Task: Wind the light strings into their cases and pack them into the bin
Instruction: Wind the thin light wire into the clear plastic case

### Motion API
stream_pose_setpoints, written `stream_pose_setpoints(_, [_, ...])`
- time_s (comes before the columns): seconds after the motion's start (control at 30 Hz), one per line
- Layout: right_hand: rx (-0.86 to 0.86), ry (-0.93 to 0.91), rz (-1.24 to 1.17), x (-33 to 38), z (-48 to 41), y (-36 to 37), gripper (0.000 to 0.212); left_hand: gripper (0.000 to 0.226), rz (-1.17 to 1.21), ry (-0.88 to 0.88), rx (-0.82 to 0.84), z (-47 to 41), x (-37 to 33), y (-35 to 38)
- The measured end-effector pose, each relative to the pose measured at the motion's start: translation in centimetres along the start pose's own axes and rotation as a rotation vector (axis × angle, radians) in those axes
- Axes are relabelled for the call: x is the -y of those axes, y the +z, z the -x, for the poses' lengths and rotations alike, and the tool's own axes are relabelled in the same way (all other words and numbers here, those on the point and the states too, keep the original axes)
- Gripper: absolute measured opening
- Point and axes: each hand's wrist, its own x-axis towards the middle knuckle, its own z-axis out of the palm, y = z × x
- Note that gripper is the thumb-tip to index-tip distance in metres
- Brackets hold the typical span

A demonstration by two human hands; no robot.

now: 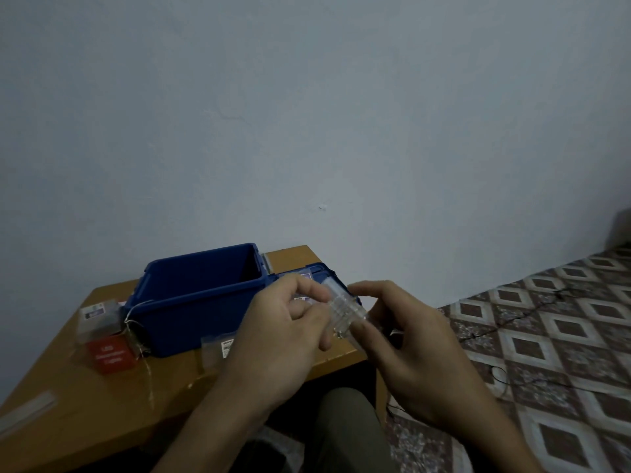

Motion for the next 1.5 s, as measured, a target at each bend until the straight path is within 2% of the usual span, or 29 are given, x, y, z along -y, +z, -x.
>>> stream_pose_setpoints(0.07, [-0.035,0.020,-0.063,-0.1,0.0,0.0,0.032,0.007,0.067,-0.042,-0.021,0.1,0.1,0.3])
stream_pose_setpoints(0.13, [-0.046,0.029,-0.112,-0.3,0.0,0.2,0.033,0.014,0.123,-0.085,-0.044,0.0,0.3,0.5])
stream_pose_setpoints(0.23, [-0.054,0.035,-0.186,-0.3,-0.1,0.5,0.034,0.017,0.112,-0.137,-0.040,-0.4,0.6,0.4])
stream_pose_setpoints(0.3, [-0.047,0.048,-0.245,-0.2,-0.2,0.6,0.035,0.013,0.079,-0.114,0.029,-0.3,0.8,0.1])
stream_pose_setpoints(0.37, [-0.015,0.066,-0.326,-0.2,-0.3,0.4,0.036,0.022,0.054,-0.062,0.084,-0.1,1.0,-0.1])
stream_pose_setpoints(0.6, [0.084,0.145,-0.569,-0.3,-0.4,-0.4,0.030,0.034,0.013,0.024,0.142,0.0,1.5,-0.9])
stream_pose_setpoints(0.77, [0.104,0.169,-0.626,-0.3,-0.4,-0.6,0.023,0.037,0.019,0.030,0.174,-0.2,1.8,-1.1])
stream_pose_setpoints(0.97, [0.083,0.188,-0.681,-0.3,-0.4,-0.7,0.023,0.026,-0.020,0.079,0.158,-0.3,2.2,-0.9])
stream_pose_setpoints(1.17, [0.018,0.184,-0.652,-0.4,-0.5,-0.6,0.026,0.017,0.048,0.019,0.210,-0.6,2.2,-0.8])
stream_pose_setpoints(1.5, [0.081,0.209,-0.772,-0.8,-0.5,-0.8,0.023,0.018,-0.100,0.122,0.227,-0.9,2.5,-1.5])
